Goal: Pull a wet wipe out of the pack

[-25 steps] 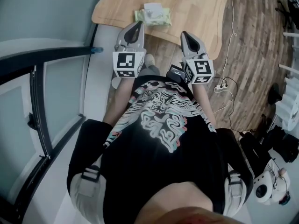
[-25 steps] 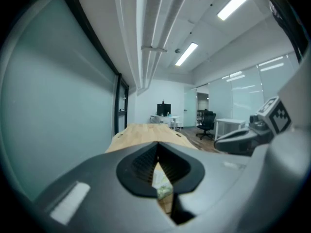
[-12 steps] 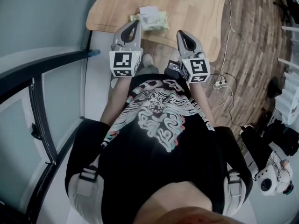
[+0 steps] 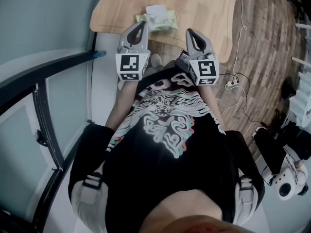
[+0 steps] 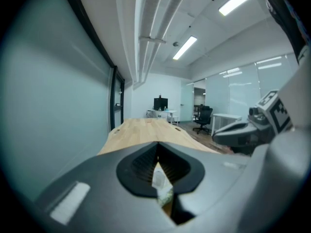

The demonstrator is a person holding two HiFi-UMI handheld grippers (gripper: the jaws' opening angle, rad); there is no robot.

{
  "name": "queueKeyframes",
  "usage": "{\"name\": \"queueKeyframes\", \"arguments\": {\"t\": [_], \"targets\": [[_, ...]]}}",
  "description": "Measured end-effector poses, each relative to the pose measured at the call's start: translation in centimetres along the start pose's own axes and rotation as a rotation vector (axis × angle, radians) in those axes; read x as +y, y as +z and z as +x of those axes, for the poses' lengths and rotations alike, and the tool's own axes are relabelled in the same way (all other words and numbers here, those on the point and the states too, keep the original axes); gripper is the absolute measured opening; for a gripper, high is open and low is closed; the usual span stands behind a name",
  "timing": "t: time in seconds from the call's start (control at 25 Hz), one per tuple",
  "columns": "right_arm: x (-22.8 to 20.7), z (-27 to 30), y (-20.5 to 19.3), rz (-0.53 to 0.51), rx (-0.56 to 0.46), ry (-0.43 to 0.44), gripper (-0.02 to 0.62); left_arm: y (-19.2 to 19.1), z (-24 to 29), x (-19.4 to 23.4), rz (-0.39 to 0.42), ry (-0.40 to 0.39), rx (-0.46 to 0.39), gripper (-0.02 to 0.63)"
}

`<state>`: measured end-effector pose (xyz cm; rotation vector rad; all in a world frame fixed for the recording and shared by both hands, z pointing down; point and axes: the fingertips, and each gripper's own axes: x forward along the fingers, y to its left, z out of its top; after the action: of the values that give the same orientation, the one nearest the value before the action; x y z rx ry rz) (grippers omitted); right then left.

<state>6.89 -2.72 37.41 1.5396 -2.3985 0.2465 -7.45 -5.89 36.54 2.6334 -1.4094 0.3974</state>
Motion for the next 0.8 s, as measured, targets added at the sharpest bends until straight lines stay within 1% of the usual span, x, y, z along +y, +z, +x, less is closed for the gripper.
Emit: {"name": "queueKeyframes", "arguments": {"t": [0.12, 0.28, 0.48, 0.6, 0.8], "targets": [[0.0, 0.0, 0.4, -0.001, -0.012, -0.002, -0.002, 0.3, -0.2, -0.2, 0.018, -0.001, -0.008, -0.009], [0.0, -0.6, 0.9, 0.005, -0.023, 0.004, -0.002, -0.1, 0.0, -0.6, 0.019, -0.008, -0.003, -0.009], [-1.0, -1.2, 0.7, 0.048, -0.054, 0.003, -0.002, -0.1, 0.6, -0.7, 0.032, 0.01, -0.008, -0.009], [-1.4, -0.3, 0.3, 0.03, -0.041, 0.019, -0.002, -0.4, 1.1, -0.1, 0.028, 0.023, -0.006, -0.009], [-1.6, 1.4, 0.8, 0.003, -0.026, 0.039, -0.002, -1.0, 1.9, 0.8, 0.005, 0.032, 0.002, -0.009]]}}
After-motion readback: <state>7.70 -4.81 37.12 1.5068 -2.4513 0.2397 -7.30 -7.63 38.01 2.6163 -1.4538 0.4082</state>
